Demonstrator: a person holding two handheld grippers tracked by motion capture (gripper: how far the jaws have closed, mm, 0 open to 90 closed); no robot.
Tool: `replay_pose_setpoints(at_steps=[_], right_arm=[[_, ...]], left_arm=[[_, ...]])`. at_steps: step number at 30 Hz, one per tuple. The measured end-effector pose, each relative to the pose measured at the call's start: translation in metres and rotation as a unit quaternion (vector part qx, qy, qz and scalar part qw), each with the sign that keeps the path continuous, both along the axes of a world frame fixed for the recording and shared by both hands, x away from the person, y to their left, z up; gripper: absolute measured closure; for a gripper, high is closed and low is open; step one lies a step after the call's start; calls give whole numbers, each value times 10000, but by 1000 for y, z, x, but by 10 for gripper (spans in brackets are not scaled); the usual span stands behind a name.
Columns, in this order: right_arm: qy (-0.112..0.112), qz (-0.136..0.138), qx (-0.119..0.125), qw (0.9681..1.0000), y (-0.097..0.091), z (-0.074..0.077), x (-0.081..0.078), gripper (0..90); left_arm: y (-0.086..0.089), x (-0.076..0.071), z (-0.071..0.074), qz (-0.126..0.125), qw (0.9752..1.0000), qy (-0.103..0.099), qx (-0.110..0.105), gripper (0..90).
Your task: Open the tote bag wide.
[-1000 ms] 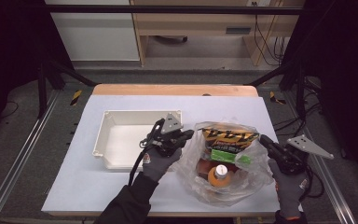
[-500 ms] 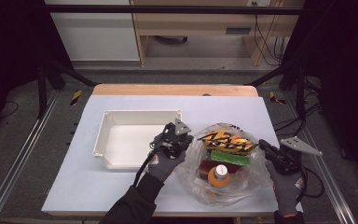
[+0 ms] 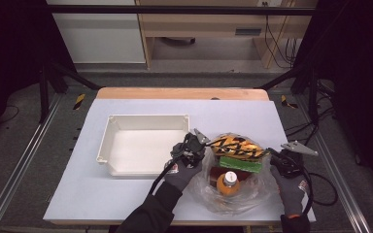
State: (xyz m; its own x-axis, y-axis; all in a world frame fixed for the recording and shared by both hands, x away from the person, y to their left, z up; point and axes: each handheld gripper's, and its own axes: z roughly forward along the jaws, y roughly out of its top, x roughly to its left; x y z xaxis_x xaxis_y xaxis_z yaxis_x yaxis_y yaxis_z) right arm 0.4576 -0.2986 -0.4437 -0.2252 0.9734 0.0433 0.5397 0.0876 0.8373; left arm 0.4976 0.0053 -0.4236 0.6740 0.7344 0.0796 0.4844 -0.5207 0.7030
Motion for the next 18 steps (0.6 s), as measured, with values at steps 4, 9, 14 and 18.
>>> replay_pose_setpoints(at_steps=[4,9,14,18], right_arm=[[244,-39,96,9996,-2,-5,1,762],[-73,-21,311,9995,-9,5,-11,627],[-879,50,415,9953,-22,32,-44,437],[-1193,208,365,9920,-19,52,-69,402]], left_arm=[[5,-2,2,6,9998,11,-207,839],[25,-16,11,-109,9975,-108,-691,688],[61,-44,31,-254,9923,-417,-1141,582],[78,-65,39,-402,9895,-557,-1269,557]])
